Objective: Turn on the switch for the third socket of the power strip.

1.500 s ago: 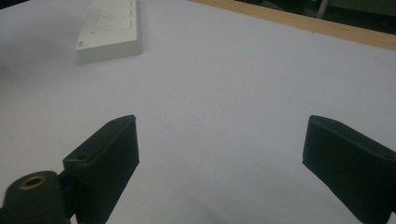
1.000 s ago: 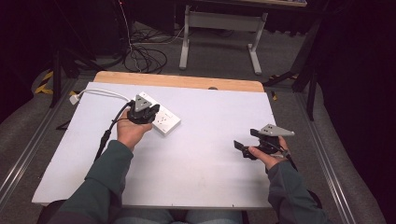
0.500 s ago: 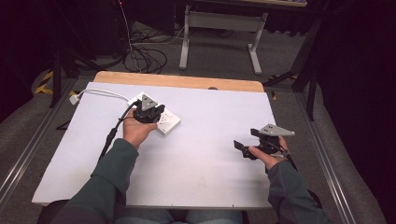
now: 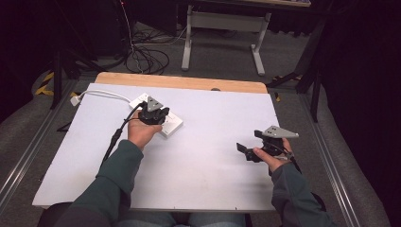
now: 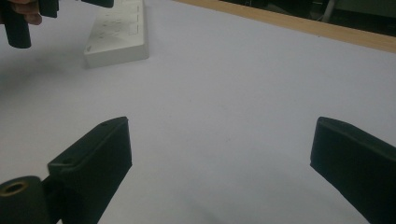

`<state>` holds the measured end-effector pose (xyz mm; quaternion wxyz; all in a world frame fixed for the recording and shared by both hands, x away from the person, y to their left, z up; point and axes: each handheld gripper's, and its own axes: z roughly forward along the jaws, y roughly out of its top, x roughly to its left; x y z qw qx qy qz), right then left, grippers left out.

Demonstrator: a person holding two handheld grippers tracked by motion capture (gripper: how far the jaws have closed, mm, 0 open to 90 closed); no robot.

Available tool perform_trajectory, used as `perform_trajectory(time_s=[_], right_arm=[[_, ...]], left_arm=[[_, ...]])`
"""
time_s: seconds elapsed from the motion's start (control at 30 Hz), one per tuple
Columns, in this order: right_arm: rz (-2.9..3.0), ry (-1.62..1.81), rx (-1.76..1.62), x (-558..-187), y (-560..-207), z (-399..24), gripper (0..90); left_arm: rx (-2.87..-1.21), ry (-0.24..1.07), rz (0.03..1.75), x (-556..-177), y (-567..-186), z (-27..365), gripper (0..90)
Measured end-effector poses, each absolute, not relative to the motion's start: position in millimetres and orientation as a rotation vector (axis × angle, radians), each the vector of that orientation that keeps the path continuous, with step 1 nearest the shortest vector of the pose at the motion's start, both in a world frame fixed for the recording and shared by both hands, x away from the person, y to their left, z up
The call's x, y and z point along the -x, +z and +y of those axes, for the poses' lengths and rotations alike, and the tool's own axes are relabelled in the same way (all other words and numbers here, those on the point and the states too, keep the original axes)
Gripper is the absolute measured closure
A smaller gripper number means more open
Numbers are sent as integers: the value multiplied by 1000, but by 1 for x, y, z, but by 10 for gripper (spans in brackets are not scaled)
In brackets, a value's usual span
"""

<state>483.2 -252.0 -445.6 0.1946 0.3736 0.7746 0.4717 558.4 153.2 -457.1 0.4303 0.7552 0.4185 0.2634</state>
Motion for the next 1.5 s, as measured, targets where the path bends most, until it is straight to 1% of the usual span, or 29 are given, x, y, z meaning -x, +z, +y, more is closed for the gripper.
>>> perform_trajectory(time_s=[0.23,0.63,0.7,1.5], right_arm=[[2171,1324,-1048,-483,-445,-252,59],[2175,1326,-1047,-483,-446,-252,59],[2174,1327,-1044,-483,-445,-252,59],[2174,1326,-1049,-482,-445,-252,60]], left_arm=[[-1921,645,1053,-563,-462,149,900],[-1977,664,1073,-575,-474,148,900],[-1960,647,1086,-576,-474,147,899],[-1983,662,1105,-583,-477,145,899]])
